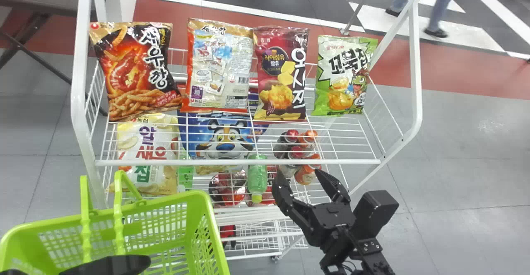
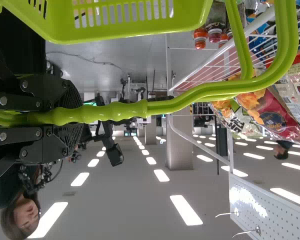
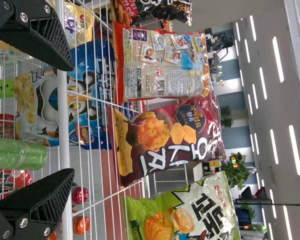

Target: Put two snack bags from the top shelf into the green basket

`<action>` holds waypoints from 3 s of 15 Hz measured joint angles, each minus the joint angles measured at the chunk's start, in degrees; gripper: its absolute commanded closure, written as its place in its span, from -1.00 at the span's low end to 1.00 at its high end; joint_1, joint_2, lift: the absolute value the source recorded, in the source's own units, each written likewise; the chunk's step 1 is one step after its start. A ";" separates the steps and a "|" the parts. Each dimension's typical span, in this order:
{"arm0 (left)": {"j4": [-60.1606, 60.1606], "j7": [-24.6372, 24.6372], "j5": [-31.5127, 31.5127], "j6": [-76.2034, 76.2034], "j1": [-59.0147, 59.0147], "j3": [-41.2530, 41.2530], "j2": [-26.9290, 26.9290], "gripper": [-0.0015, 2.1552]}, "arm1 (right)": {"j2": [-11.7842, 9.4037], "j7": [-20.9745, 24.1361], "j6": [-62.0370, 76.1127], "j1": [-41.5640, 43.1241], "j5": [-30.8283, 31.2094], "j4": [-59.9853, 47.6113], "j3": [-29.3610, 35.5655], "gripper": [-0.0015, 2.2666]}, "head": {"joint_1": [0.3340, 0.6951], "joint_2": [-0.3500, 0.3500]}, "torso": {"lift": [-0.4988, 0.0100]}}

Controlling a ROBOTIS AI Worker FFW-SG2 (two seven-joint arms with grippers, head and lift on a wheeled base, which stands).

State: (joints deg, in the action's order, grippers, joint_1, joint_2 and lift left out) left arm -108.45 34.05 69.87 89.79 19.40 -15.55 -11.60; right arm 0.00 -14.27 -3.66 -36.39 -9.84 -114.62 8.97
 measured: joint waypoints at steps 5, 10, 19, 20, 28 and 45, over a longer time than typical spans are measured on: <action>0.08 -0.21 0.00 0.00 -0.07 0.12 0.00 0.99 | 0.00 -0.05 0.01 0.22 0.02 -0.03 -0.16 -0.93 | 1.00 -0.95 | 0.96; -0.01 -0.34 0.00 0.00 -0.07 0.35 0.00 0.99 | 0.00 -0.04 0.01 1.21 0.09 0.05 -1.21 -0.93 | 1.00 -0.92 | 0.96; -1.20 -1.05 -0.09 0.00 0.38 0.61 -0.17 0.99 | 0.00 5.23 -1.36 13.68 4.91 5.55 -13.91 -0.93 | 1.00 -0.37 | 0.96; -1.41 -1.23 -0.09 0.00 0.41 0.70 -0.17 0.99 | 0.00 6.19 -1.19 15.56 5.64 6.77 -15.59 -0.93 | 1.00 -0.33 | 0.96; -2.20 -1.96 -0.13 0.00 0.47 1.49 -0.34 0.99 | 0.00 10.00 0.91 30.23 9.64 19.93 -25.74 -0.93 | 1.00 0.08 | 0.96; 3.33 -1.50 -0.97 0.00 -5.03 6.87 -1.93 0.99 | 0.00 4.74 2.31 52.74 12.55 48.17 -31.41 0.98 | 1.00 0.21 | 0.96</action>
State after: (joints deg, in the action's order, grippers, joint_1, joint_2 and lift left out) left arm -105.12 32.55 68.90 89.79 14.37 -8.69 -13.53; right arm 0.00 -9.53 -1.35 16.35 2.70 -66.45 -22.45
